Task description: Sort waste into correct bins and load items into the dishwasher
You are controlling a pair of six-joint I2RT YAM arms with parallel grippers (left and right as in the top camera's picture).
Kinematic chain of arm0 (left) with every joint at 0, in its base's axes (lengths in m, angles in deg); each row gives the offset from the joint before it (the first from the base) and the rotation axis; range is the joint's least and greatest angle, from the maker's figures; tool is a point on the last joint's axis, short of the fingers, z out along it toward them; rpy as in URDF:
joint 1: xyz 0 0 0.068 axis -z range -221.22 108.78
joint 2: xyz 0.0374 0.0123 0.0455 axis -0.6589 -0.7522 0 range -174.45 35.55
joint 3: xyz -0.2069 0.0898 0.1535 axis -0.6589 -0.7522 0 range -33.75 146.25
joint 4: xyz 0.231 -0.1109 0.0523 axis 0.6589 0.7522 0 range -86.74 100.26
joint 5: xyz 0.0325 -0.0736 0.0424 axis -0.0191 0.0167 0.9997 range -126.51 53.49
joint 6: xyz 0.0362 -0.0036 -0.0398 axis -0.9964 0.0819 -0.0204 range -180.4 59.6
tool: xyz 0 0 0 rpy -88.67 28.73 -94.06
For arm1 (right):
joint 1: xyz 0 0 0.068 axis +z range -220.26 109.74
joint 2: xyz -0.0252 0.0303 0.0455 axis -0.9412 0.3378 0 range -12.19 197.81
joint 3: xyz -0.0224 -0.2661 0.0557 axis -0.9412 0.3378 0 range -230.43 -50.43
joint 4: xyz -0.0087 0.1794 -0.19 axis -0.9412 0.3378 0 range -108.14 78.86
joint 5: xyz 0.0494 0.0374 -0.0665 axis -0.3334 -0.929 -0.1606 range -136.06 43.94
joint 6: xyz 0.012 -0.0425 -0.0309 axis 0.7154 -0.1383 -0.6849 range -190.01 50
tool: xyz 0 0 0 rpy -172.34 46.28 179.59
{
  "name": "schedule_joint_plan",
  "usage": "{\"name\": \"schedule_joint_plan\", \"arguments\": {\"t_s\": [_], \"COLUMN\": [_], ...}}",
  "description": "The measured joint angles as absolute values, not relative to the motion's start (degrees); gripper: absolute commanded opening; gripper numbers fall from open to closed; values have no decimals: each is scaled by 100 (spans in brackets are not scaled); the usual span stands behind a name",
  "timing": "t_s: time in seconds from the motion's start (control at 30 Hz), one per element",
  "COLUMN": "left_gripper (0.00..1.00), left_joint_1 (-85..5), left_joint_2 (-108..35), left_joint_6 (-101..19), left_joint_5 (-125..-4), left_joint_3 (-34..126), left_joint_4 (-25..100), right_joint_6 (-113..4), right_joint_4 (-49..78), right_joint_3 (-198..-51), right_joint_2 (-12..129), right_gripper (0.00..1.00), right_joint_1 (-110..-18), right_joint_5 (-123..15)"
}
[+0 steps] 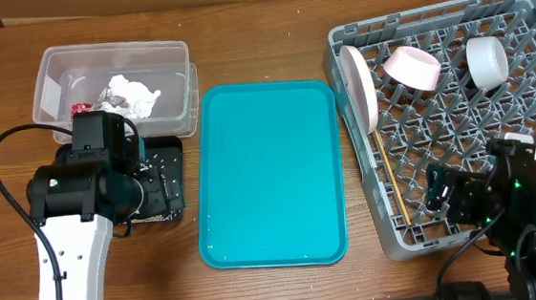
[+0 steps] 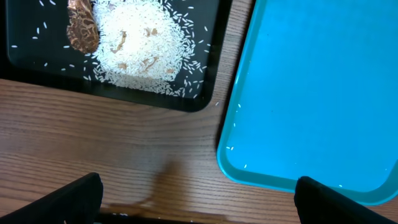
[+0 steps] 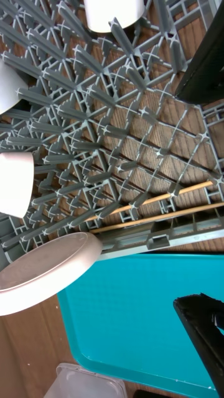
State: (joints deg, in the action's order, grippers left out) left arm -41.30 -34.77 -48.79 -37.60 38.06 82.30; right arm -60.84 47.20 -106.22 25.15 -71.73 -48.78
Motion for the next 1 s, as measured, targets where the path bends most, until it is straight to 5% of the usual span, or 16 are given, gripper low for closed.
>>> {"name": "schedule_joint_plan", "arguments": {"t_s": [0.4, 1.0], "left_gripper": [100, 100], "left_joint_1": [-4130, -4130], "left_joint_2": [-3477, -3477], "left_joint_6": [-4879, -4879], "left_joint_5": [-3760, -3760], "left_joint_3": [3806, 3798], "left_joint_4": [8230, 8230], "right_joint_6": [-6086, -6103], "right_joint_4": [4517, -278], "right_joint_3": [-10563, -6529], "right_joint_2": [2155, -868], "right_gripper": [100, 100], "right_joint_1": [-7173, -6874], "right_joint_5": [-4817, -4618]}}
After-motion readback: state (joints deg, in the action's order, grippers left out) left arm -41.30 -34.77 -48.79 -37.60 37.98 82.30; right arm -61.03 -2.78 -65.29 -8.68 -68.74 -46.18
